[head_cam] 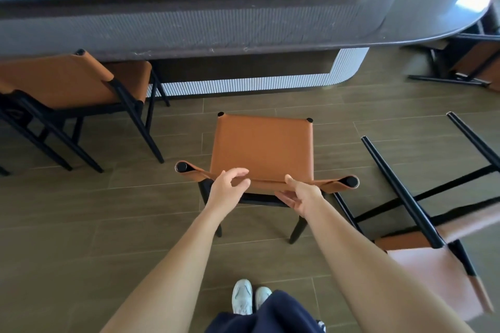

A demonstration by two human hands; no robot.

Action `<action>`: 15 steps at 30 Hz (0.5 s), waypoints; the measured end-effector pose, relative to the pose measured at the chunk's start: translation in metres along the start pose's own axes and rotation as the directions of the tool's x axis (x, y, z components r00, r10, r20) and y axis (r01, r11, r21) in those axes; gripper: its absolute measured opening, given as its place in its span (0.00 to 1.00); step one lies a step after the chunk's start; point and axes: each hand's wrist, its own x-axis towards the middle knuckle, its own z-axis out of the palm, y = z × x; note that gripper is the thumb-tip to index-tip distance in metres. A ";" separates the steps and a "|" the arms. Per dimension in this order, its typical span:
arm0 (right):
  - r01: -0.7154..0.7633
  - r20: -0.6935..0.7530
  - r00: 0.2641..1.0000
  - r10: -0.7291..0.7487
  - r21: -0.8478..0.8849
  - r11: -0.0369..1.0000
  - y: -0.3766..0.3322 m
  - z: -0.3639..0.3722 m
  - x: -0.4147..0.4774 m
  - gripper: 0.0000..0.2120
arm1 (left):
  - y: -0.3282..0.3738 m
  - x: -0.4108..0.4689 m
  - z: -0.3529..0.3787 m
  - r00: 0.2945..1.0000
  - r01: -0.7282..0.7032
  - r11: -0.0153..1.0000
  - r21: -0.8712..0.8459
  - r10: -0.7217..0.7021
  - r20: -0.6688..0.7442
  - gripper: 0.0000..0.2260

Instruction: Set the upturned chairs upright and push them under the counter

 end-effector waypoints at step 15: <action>-0.055 -0.009 0.998 0.059 0.237 0.970 -0.009 -0.004 0.010 0.20 | -0.005 0.024 -0.018 0.755 0.457 0.227 -0.860 -0.610 0.240 0.23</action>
